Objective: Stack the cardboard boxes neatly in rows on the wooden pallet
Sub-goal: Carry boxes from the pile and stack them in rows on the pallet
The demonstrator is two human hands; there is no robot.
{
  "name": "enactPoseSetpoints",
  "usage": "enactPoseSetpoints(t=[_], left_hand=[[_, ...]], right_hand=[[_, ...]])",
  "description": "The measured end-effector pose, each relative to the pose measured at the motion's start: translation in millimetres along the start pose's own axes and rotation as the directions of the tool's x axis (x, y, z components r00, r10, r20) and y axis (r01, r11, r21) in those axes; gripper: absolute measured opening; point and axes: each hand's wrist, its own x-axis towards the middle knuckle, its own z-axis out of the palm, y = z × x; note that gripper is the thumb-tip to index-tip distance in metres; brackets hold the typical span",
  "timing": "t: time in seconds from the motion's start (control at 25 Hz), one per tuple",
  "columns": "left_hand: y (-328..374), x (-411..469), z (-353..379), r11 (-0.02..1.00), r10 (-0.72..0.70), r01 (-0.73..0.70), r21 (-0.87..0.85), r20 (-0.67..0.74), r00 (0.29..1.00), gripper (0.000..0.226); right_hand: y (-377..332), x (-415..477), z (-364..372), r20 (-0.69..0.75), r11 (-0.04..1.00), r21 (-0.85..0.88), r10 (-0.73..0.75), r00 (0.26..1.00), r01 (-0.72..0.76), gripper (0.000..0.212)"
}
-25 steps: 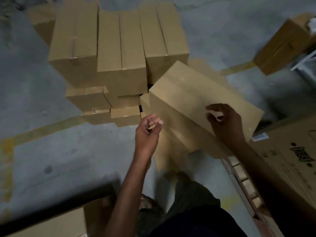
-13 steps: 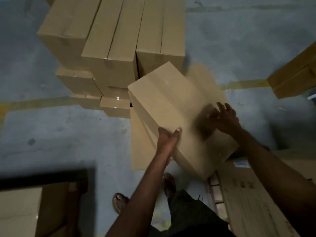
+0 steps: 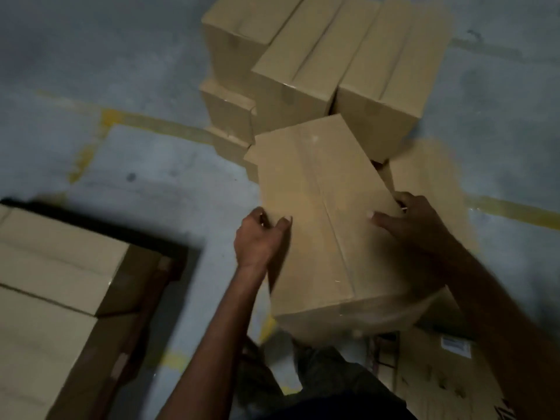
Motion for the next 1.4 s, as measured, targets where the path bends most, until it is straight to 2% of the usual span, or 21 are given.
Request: enactPoseSetpoints(t=[0.12, 0.2, 0.28, 0.4, 0.56, 0.68, 0.72, 0.88, 1.04, 1.12, 1.28, 1.4], left_hand=[[-20, 0, -86, 0.993, -0.011, -0.002, -0.114, -0.110, 0.994, 0.045], [-45, 3, -139, 0.990, -0.033, 0.011, -0.138, -0.156, 0.987, 0.040], [-77, 6, -187, 0.974, -0.074, 0.022, -0.224, -0.227, 0.971, 0.051], [-122, 10, -254, 0.902, -0.192, 0.042, -0.429, -0.312, 0.930, 0.064], [-153, 8, -327, 0.817, -0.252, -0.060, -0.573, -0.449, 0.857, 0.068], [-173, 19, -368, 0.776, -0.299, -0.114, -0.620, -0.521, 0.800, 0.074], [-180, 27, -380, 0.758, -0.322, -0.127, -0.640, -0.535, 0.781, 0.078], [-192, 61, -413, 0.652, -0.457, -0.130, -0.747, -0.524, 0.718, 0.103], [-191, 110, -436, 0.634, -0.571, -0.143, -0.760, -0.585, 0.576, 0.112], [-186, 131, -452, 0.610, -0.633, -0.138, -0.781, -0.584, 0.507, 0.106], [-177, 147, -480, 0.541, -0.736, -0.207, -0.815, -0.578, 0.353, 0.069], [-174, 149, -504, 0.478, -0.799, -0.256, -0.840, -0.537, 0.270, 0.055]], right_hand=[[-75, -15, 29, 0.133, 0.989, 0.144, -0.055, 0.990, 0.036, 0.064], [-124, -24, 57, 0.206, 0.971, 0.228, -0.113, 0.972, 0.065, 0.060], [-173, -27, 87, 0.266, 0.957, 0.266, -0.190, 0.945, 0.117, 0.063], [-249, -27, 140, 0.346, 0.924, 0.322, -0.319, 0.883, 0.207, 0.083], [-347, -32, 203, 0.431, 0.877, 0.387, -0.445, 0.785, 0.285, 0.084], [-402, -27, 238, 0.488, 0.856, 0.363, -0.511, 0.708, 0.368, 0.103], [-422, -19, 252, 0.506, 0.850, 0.376, -0.522, 0.687, 0.369, 0.102], [-497, 17, 303, 0.589, 0.820, 0.414, -0.572, 0.570, 0.395, 0.076], [-587, 63, 354, 0.717, 0.803, 0.391, -0.572, 0.398, 0.450, 0.073], [-633, 80, 376, 0.751, 0.782, 0.380, -0.573, 0.330, 0.494, 0.072], [-716, 81, 411, 0.824, 0.716, 0.341, -0.540, 0.173, 0.609, 0.074], [-769, 64, 438, 0.884, 0.678, 0.314, -0.464, 0.055, 0.665, 0.061]])
